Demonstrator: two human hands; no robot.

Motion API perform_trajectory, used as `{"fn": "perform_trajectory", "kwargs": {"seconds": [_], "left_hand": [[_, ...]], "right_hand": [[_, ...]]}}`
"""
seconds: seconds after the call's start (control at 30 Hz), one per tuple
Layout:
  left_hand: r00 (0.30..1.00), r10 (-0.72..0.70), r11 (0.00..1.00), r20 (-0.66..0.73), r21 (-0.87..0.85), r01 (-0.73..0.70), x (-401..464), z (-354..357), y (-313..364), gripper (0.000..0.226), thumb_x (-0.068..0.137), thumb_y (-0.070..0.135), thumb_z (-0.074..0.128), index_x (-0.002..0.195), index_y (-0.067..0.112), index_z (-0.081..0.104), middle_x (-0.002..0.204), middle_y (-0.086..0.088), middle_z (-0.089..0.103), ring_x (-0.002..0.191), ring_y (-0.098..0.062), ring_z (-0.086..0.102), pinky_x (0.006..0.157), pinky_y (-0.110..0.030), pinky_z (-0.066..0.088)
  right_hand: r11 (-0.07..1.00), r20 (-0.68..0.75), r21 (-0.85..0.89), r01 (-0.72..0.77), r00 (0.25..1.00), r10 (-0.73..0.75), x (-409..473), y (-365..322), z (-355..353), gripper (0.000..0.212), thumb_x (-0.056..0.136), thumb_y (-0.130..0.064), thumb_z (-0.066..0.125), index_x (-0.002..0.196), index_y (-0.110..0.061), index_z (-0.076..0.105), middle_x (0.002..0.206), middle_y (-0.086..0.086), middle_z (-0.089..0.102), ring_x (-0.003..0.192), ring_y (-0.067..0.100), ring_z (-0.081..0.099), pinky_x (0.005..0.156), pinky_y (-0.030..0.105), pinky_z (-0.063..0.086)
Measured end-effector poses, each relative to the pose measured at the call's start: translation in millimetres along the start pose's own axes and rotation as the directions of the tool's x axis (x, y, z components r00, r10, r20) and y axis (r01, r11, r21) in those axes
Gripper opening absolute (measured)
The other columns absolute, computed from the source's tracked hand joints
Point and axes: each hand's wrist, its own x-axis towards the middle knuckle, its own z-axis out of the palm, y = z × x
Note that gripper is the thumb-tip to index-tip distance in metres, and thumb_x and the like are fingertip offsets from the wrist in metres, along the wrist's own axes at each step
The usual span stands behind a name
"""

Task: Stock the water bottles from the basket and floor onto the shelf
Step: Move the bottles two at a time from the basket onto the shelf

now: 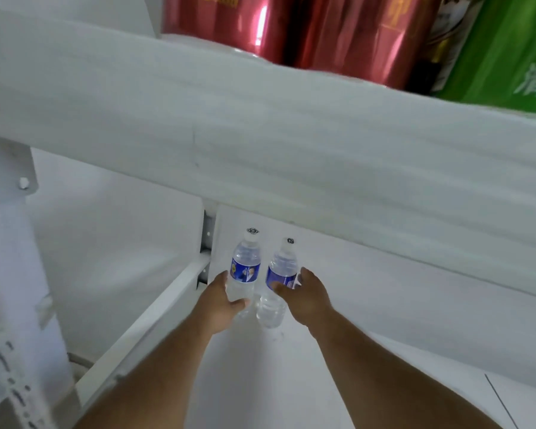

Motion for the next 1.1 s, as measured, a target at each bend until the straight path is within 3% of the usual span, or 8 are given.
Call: {"fn": "perform_trajectory", "kwargs": {"seconds": [0.07,0.13,0.2,0.27,0.37,0.5,0.67,1.1], "left_hand": [[1.0,-0.03,0.998,0.007,0.051,0.029,-12.9,-1.9,-1.1,0.068,0.077,0.038,0.073,0.136,0.017,0.045,0.132,0.0,0.059,0.114,-0.021,0.059,0.09,-0.029,0.048],[0.998,-0.065,0.991,0.019,0.119,0.063,-29.4,-5.2,-3.7,0.08,0.068,0.052,0.064,0.14,0.025,0.042,0.134,-0.002,0.059,0.115,-0.024,0.061,0.095,-0.038,0.053],[0.995,-0.068,0.957,0.071,0.286,0.045,-57.7,-12.8,6.4,0.084,0.073,0.053,0.061,0.148,0.028,0.033,0.147,-0.003,0.049,0.127,-0.027,0.054,0.101,-0.044,0.05],[0.986,-0.059,0.858,0.153,0.513,-0.028,-89.7,-23.3,24.1,0.082,0.088,0.047,0.057,0.156,0.022,0.018,0.163,-0.003,0.022,0.145,-0.026,0.031,0.114,-0.041,0.036],[0.975,0.014,0.727,0.224,0.666,-0.164,-127.5,-38.6,40.6,0.076,0.096,0.044,0.049,0.157,0.021,0.011,0.166,-0.002,0.009,0.15,-0.025,0.018,0.118,-0.042,0.025],[0.952,0.041,0.644,0.305,0.72,-0.258,-168.8,-58.0,48.6,0.074,0.095,0.044,0.047,0.157,0.023,0.012,0.166,-0.002,0.009,0.151,-0.026,0.016,0.12,-0.045,0.023],[0.941,0.033,0.608,0.336,0.74,-0.286,-215.4,-75.8,57.1,0.072,0.095,0.045,0.047,0.156,0.023,0.016,0.165,0.0,0.013,0.15,-0.026,0.019,0.12,-0.046,0.023],[0.934,-0.104,0.591,0.341,0.777,-0.217,-380.8,-59.4,43.8,0.061,0.091,0.038,0.051,0.148,0.022,0.035,0.151,0.002,0.04,0.133,-0.028,0.044,0.103,-0.044,0.04]], "right_hand": [[0.993,0.028,-0.103,-0.065,0.997,0.068,-10.4,1.2,-2.9,0.072,0.088,-0.044,0.07,0.144,-0.01,0.043,0.138,0.004,0.054,0.133,0.024,0.05,0.101,0.029,0.042],[0.975,0.056,-0.195,-0.107,0.991,0.12,-25.9,4.4,-4.2,0.086,0.091,-0.049,0.065,0.156,-0.009,0.025,0.158,0.008,0.037,0.143,0.024,0.039,0.113,0.033,0.037],[0.96,0.094,-0.256,-0.114,0.985,0.142,-48.0,6.4,-5.0,0.081,0.094,-0.05,0.059,0.156,-0.01,0.025,0.159,0.008,0.036,0.143,0.025,0.04,0.114,0.033,0.036],[0.928,0.126,-0.364,-0.073,0.984,0.127,-73.8,3.8,-6.5,0.077,0.096,-0.052,0.054,0.156,-0.012,0.028,0.155,0.007,0.041,0.141,0.025,0.042,0.114,0.033,0.035],[0.814,0.171,-0.58,0.038,0.982,0.076,-115.3,-3.8,-8.1,0.075,0.098,-0.056,0.046,0.157,-0.014,0.024,0.16,0.006,0.034,0.151,0.027,0.023,0.121,0.037,0.025],[0.666,0.21,-0.728,0.166,0.978,-0.014,-169.8,-10.4,-5.1,0.078,0.097,-0.059,0.042,0.156,-0.012,0.023,0.164,0.008,0.023,0.154,0.028,0.01,0.123,0.044,0.018],[0.592,0.264,-0.777,0.213,0.965,-0.001,-228.2,-11.6,2.9,0.083,0.096,-0.061,0.041,0.159,-0.013,0.015,0.167,0.009,0.01,0.155,0.027,0.006,0.124,0.047,0.015],[0.704,0.311,-0.657,0.269,0.948,-0.072,-383.0,32.3,-4.5,0.076,0.095,-0.056,0.05,0.151,-0.008,0.032,0.161,0.011,0.027,0.149,0.027,0.025,0.117,0.041,0.028]]}}
